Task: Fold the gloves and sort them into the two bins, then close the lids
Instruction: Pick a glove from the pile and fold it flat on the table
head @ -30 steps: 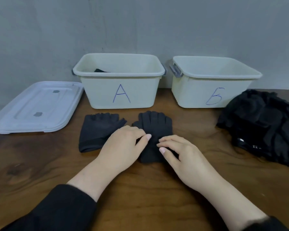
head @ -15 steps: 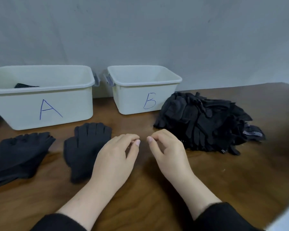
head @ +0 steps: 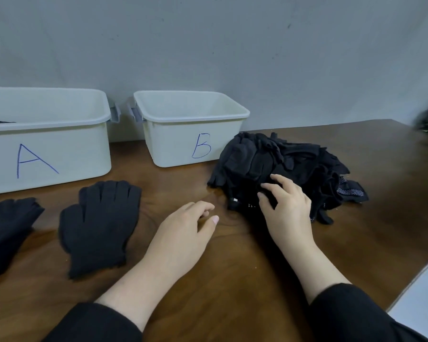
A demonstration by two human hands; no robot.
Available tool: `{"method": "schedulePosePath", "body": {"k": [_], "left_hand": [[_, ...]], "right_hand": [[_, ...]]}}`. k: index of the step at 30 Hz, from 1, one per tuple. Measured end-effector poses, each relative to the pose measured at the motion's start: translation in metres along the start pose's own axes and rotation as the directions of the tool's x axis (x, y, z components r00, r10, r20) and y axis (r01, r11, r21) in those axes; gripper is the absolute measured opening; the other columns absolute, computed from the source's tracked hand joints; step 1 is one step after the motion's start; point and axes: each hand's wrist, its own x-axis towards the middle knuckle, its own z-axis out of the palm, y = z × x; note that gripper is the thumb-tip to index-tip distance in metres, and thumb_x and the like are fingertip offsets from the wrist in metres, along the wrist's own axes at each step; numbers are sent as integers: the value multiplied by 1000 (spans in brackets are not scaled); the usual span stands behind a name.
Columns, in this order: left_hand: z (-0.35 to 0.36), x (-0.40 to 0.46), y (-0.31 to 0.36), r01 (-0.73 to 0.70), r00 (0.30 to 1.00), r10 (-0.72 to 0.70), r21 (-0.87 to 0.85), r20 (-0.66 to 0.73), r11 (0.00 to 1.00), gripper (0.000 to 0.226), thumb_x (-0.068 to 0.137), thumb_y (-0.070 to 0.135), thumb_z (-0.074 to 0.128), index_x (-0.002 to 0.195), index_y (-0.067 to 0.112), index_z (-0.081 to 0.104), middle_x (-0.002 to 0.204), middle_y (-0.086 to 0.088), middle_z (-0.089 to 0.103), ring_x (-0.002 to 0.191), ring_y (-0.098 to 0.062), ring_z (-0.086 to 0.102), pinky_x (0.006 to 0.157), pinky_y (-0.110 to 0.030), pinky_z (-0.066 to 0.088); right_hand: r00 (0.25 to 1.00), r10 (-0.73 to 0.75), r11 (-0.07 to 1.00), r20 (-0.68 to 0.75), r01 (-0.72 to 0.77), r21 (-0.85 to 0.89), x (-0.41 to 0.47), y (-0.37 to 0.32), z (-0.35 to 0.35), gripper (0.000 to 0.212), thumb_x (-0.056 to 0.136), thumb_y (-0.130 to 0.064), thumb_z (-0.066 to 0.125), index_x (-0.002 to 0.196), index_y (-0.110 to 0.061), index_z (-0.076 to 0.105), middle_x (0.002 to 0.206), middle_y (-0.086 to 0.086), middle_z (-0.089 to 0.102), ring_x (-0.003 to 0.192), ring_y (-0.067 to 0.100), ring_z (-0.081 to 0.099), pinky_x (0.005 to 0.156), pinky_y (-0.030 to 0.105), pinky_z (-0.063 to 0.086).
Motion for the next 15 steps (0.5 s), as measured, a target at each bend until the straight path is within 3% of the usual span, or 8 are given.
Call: {"method": "schedulePosePath", "body": {"k": [3,6,8,10,12,15], "left_hand": [[-1,-1,1,-2,1000,1,-20,-13,1000,32,101,46,46,131,39,55,115,25,56,107,6,50,79,-6,36],[-2,-2,4,-19,1000,18,-41,-12,999,33,101,46,46,131,38,55,117,25,56,108,5,52,88,-13,43],[-4,-2,5,-20,999,18,-64,-40,998,33,101,45,46,130,37,57,116,24,57,107,3,54,92,-18,46],[-5,-2,6,-25,997,20,-80,-75,997,33,101,45,45,129,36,58,116,25,56,105,6,53,89,-12,43],[-7,-2,8,-29,994,18,-100,-106,995,32,101,45,45,129,37,57,118,26,55,104,13,49,82,-4,37],[-8,-3,10,-45,991,27,-138,-133,989,33,101,45,46,131,38,57,121,27,55,107,17,47,80,0,35]], "right_hand": [[997,1,997,-83,5,78,2,-2,-1,18,99,-22,64,110,-15,76,132,-2,63,128,22,54,110,49,34],[977,-12,971,-211,62,231,3,-10,-14,18,101,-17,59,111,-11,72,119,-2,68,115,16,61,103,45,46],[983,62,927,-175,9,375,4,-21,-30,15,104,-20,52,110,-19,66,99,-6,67,91,5,62,82,31,52],[987,109,880,-117,-41,472,3,-29,-42,15,106,-24,48,99,-33,58,82,0,65,67,10,57,59,30,44],[986,130,845,-102,-56,532,3,-35,-52,20,107,-25,46,92,-37,54,85,15,66,73,24,60,61,39,46],[979,141,810,-145,-30,585,8,-44,-67,21,108,-22,43,92,-23,56,83,23,62,74,29,55,58,33,43]]}}
